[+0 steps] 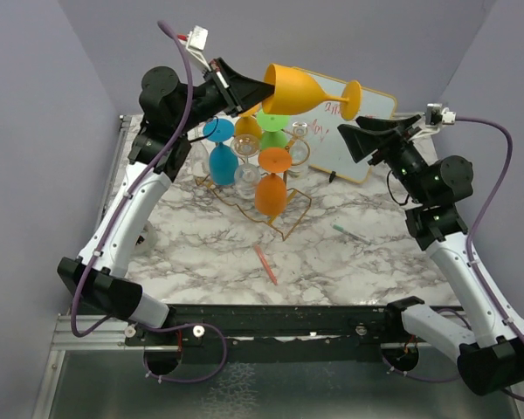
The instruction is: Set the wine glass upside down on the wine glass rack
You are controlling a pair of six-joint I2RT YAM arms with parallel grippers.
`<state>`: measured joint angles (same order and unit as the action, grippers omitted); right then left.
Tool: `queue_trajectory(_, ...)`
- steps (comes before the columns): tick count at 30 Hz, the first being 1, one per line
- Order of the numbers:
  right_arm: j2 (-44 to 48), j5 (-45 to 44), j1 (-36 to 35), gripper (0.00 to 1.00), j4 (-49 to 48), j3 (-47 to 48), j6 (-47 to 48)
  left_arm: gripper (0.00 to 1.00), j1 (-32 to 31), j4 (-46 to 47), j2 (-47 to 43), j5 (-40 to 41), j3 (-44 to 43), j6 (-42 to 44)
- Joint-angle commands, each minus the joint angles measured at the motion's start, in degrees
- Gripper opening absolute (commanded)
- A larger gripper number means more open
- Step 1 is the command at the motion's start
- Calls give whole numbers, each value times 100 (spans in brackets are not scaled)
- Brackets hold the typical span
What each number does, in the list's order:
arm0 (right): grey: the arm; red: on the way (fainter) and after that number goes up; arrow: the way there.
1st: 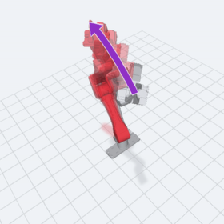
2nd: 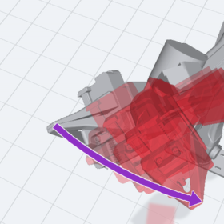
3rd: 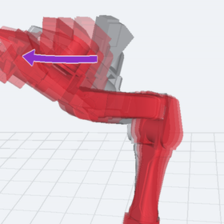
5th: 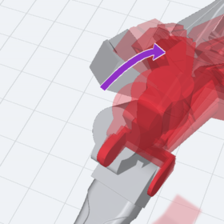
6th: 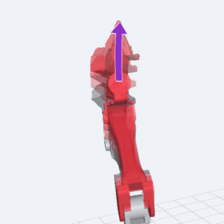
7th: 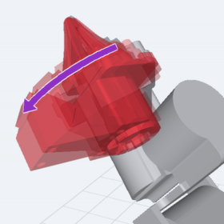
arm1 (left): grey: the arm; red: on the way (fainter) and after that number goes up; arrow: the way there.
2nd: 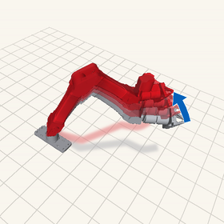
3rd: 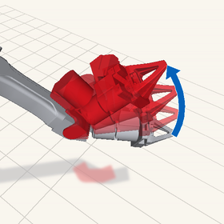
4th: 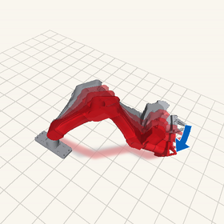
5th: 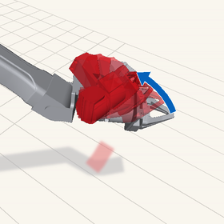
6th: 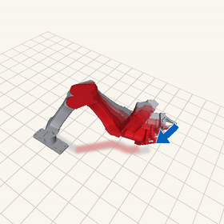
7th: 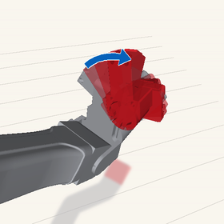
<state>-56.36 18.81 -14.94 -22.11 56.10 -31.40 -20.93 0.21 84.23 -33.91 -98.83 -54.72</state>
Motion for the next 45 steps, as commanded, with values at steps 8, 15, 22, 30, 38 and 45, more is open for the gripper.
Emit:
queue_trajectory(8, 307, 372, -9, 62, -388, 67, 353, 0, -520, 295, -270, 20, 597, -92)
queue_trajectory(15, 263, 146, -11, 36, 49, 256, 649, 0, -586, 291, -384, 69, 723, -109)
queue_trajectory(22, 371, -71, -9, 11, 213, 213, 704, 0, -640, 289, -450, 45, 803, -98)
queue_trajectory(30, 535, -378, -9, 1, 333, 194, 743, 36, -640, 33, -540, -75, 751, 304)
queue_trajectory(38, 864, -420, -9, 1, 519, 82, 1334, 69, -632, -443, -894, -1177, 892, 1537)
queue_trajectory(45, 1235, 282, -9, 1, 656, -22, 3370, 78, -632, -57, -1083, -2277, 892, 1731)
